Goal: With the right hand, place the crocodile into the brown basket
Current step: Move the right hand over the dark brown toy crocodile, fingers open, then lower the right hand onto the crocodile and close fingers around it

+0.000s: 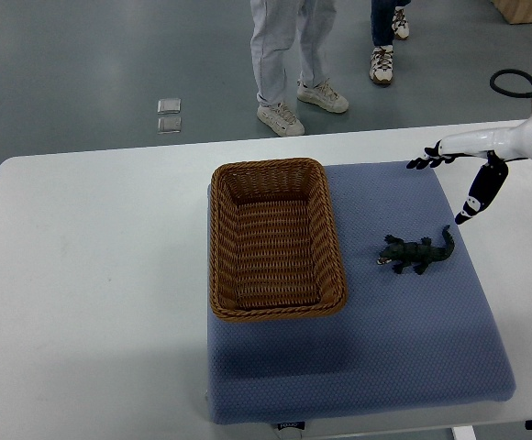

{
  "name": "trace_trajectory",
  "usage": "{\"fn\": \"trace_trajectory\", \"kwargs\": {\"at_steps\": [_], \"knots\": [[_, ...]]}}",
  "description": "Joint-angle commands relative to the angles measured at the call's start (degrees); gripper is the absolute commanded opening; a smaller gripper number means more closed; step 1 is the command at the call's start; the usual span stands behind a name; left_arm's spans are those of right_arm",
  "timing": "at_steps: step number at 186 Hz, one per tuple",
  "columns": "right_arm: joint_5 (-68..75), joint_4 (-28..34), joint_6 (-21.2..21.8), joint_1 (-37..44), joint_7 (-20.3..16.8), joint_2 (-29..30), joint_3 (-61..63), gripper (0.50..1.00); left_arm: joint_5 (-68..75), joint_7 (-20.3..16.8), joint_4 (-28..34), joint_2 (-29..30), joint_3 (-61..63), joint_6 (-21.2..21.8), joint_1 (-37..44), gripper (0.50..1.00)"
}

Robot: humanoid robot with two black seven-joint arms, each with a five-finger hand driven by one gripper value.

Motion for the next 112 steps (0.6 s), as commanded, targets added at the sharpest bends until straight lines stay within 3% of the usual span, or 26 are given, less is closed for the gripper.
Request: {"fn": "trace_trajectory", "kwargs": {"at_steps": [1,70,112], "knots": [[-1.1,0.0,0.0,-1.9,0.0,0.5,0.1,0.942,0.0,0.0,0.0,0.0,0.0,0.0,0.0,1.0],[-3.6,-1.1,0.0,-6.1,0.0,4.1,0.6,0.94,0.0,0.0,0.0,0.0,0.0,0.0,0.0,1.0],[-3.5,-3.0,-3.4,-8.9,0.0,7.6,1.3,0.94,0.0,0.1,0.0,0.0,-0.1,0.0,0.0,1.0]]}}
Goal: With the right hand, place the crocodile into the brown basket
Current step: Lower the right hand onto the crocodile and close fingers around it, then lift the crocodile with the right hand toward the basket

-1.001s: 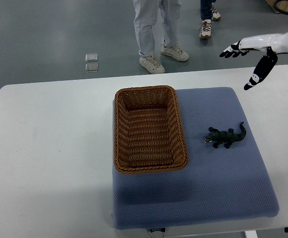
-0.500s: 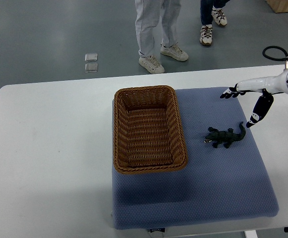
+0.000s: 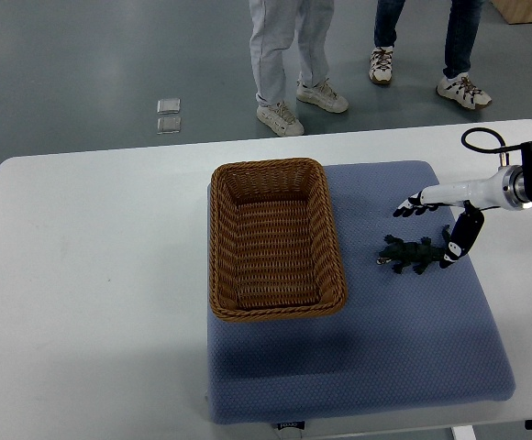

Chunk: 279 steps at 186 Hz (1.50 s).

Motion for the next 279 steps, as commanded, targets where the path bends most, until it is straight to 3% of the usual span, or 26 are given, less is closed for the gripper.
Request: {"fn": "trace_trajectory", "kwargs": {"at_steps": [1,66,116,133,174,194,279], "knots": [[0.1,-0.9,-1.5,-1.3,0.0,1.6,0.4,0.94,0.0,0.0,0.0,0.0,0.0,0.0,0.0,1.0],[-1.1,-4.7,-4.6,-3.9,-0.1,5.8,1.1,0.932,0.0,0.0,0.0,0.0,0.0,0.0,0.0,1.0],[-1.5,-5.9,-5.3,-5.2,-0.1,6.8,1.1,0.897,0.0,0.0,0.0,0.0,0.0,0.1,0.1,1.0],[-2.3,-6.3,-5.5,-5.4,0.0,7.2,1.1,0.85,0.0,0.0,0.0,0.0,0.0,0.0,0.1,1.0],[-3.1,-7.2,-6.1,-5.9,0.0,7.6,1.1,0.572,0.0,0.0,0.2,0.0,0.0,0.1,0.2,1.0],[-3.9,-7.2,-6.1,-5.9,0.1,7.5,1.1,0.503,0.0,0.0,0.3,0.0,0.0,0.1,0.2,1.0],[-3.9,-7.1,-5.4,-5.8,0.3,7.1,1.1,0.5,0.0,0.0,0.5,0.0,0.0,0.1,0.3,1.0]]}}
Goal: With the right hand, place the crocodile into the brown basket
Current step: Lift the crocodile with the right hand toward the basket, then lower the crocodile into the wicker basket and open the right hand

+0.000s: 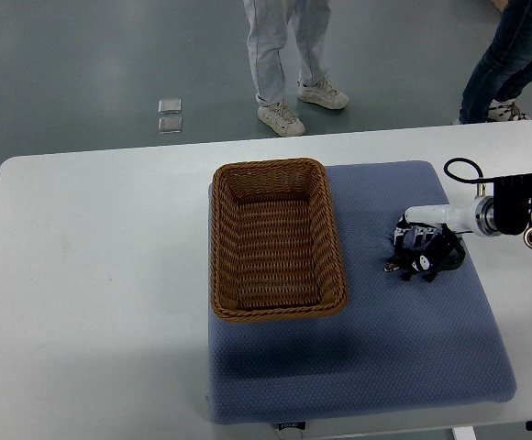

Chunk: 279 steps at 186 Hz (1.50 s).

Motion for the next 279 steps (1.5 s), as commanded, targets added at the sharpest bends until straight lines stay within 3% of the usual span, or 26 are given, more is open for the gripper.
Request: {"fn": "trace_trajectory", "kwargs": {"at_steps": [1,108,200,242,279], "knots": [[0.1,0.1,0.2,0.3,0.1,-0.3,0.0,0.5,0.0,0.0,0.0,0.0,0.0,0.0,0.0,1.0],[1.4,2.2,3.0,7.0,0.2,-5.1,0.5,0.5,0.0,0.0,-0.2,0.0,0.0,0.0,0.0,1.0],[2.2,2.5,6.6,21.9,0.2,-4.4,-0.8,0.5,0.0,0.0,-0.3,0.0,0.0,0.0,0.0,1.0],[2.2,1.3,6.6,25.5,0.1,4.0,-2.7,0.5,0.0,0.0,-0.5,0.0,0.0,0.0,0.0,1.0],[1.9,-4.5,5.9,27.6,0.1,13.4,-5.9,0.5,0.0,0.0,-0.5,0.0,0.0,-0.1,0.0,1.0]]}}
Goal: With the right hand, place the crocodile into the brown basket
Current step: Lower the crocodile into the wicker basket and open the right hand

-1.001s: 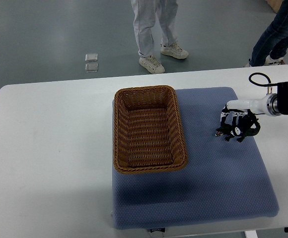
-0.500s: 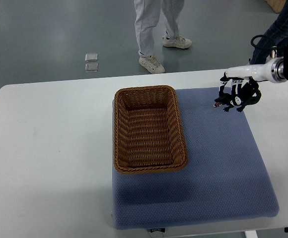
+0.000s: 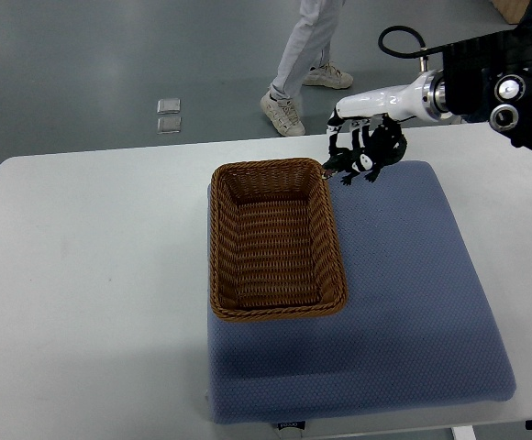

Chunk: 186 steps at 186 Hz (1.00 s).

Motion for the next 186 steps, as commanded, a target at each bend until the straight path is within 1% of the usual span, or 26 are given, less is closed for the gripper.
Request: {"fn": "trace_trajectory", "kwargs": {"at_steps": [1,32,42,59,79,111,142,186], "knots": [[-0.2,-3.3,-0.3,0.5,-0.1,4.3,-0.9,0.5,0.0,0.0,0.0,0.0,0.0,-0.1,0.0,1.0],[-0.4,-9.4,-0.9,1.2,0.0,12.6,-2.0,0.5,0.0,-0.1,0.0,0.0,0.0,-0.1,0.0,1.0],[-0.6,-11.2,-1.2,1.1,0.0,14.4,-2.3,0.5,0.0,0.0,0.0,0.0,0.0,0.0,0.0,1.0],[-1.0,-14.7,-3.3,0.6,0.0,18.5,-2.8,0.5,0.0,0.0,0.0,0.0,0.0,-0.1,0.0,1.0],[-1.0,-17.6,-3.6,-0.2,0.0,21.8,-2.8,0.5,0.0,-0.1,0.0,0.0,0.0,-0.1,0.0,1.0],[-1.8,-20.3,-4.1,-2.1,0.1,24.1,-3.0,0.5,0.0,0.0,0.1,0.0,0.0,-0.1,0.2,1.0],[-2.1,-20.5,-5.4,-3.9,0.2,24.3,-3.4,0.5,0.0,-0.1,0.1,0.0,0.0,-0.1,0.3,1.0],[-2.1,-21.6,-5.6,-5.8,0.3,25.1,-3.4,0.5,0.0,0.0,0.0,0.0,0.0,-0.1,0.3,1.0]]}}
